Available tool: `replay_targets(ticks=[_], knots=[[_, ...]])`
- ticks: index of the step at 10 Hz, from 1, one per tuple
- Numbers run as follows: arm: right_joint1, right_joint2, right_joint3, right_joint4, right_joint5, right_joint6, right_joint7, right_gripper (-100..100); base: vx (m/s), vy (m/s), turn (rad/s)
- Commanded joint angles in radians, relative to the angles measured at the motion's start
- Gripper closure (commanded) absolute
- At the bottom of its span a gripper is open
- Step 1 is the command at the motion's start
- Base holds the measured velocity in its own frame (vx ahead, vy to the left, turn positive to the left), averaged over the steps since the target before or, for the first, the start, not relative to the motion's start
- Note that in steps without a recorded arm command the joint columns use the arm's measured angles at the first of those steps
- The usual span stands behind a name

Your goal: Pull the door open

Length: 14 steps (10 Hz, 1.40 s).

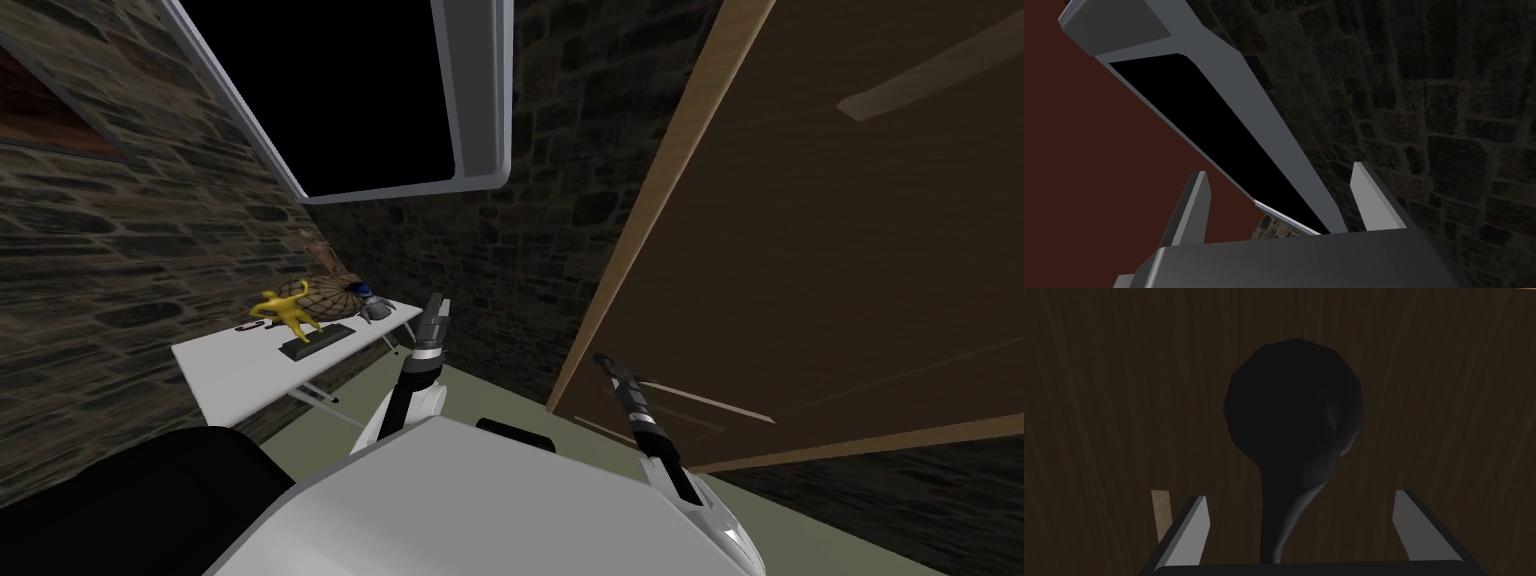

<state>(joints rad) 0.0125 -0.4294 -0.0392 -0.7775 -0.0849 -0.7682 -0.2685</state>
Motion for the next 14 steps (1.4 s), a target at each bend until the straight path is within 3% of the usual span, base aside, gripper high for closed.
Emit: replay_targets(ticks=[1,2,3,8,14], knots=[[0.0,-0.001,-0.008,0.005,-0.004,0.001,0.001,-100,0.188,-0.019,0.062],[0.002,-0.001,-0.005,0.0,-0.002,0.002,0.001,-100,0.081,-0.009,0.013],[0.002,-0.001,-0.005,0.0,-0.002,0.002,0.001,100,-0.011,0.001,-0.008],[0.002,-0.001,-0.005,0.0,-0.002,0.002,0.001,100,-0.015,-0.001,0.0],[0.059,-0.052,0.043,-0.013,0.016,-0.067,-0.062,100,-0.157,-0.044,0.099]])
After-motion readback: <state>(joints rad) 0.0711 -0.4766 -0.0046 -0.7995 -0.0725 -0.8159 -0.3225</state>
